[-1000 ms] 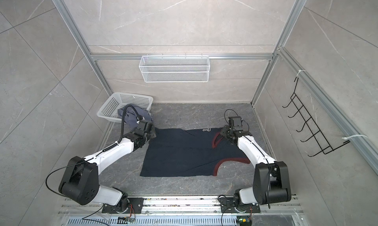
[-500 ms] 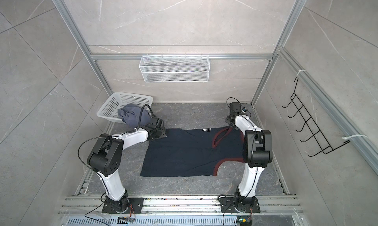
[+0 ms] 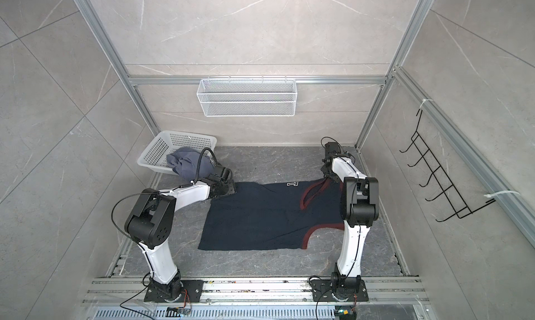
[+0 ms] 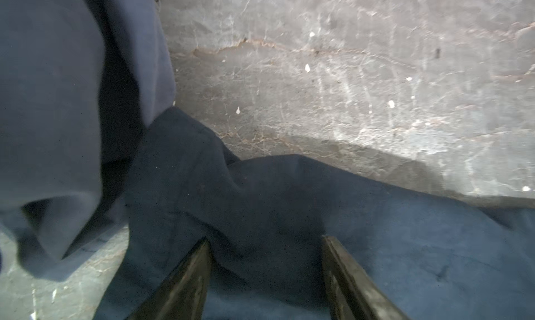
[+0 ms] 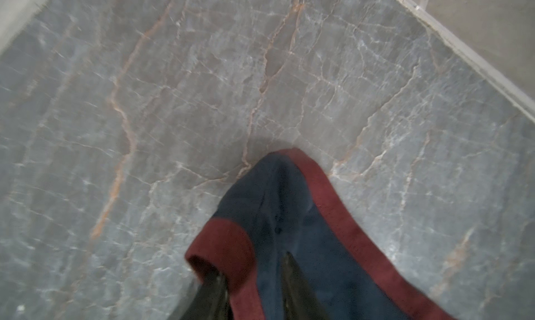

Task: Fold and stack the tank tops

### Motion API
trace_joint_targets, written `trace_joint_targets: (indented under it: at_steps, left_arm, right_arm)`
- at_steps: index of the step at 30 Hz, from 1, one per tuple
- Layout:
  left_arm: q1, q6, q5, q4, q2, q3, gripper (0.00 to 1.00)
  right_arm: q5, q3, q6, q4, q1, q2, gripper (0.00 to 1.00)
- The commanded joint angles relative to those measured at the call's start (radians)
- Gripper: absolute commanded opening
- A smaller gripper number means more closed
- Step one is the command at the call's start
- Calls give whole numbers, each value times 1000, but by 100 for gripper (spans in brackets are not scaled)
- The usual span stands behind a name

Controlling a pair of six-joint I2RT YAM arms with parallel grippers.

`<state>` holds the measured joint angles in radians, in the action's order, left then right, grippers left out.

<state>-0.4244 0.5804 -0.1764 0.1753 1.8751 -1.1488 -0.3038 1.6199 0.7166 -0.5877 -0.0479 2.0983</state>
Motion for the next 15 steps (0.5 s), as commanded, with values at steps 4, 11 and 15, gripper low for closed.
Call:
trace_joint_targets:
  at_steps: [4,11,15]
  left_arm:
    - [28,38,-26,18,42,-15,65]
    - [58,87,-30,25,48,20,65]
    - [62,91,-29,26,44,33,65]
  right_arm:
    - [-20,-126,13,44,-57,-102,11]
    - [-15,-353,57,156,-83,-280,9]
    - [32,-482,92,232,-133,-347,10]
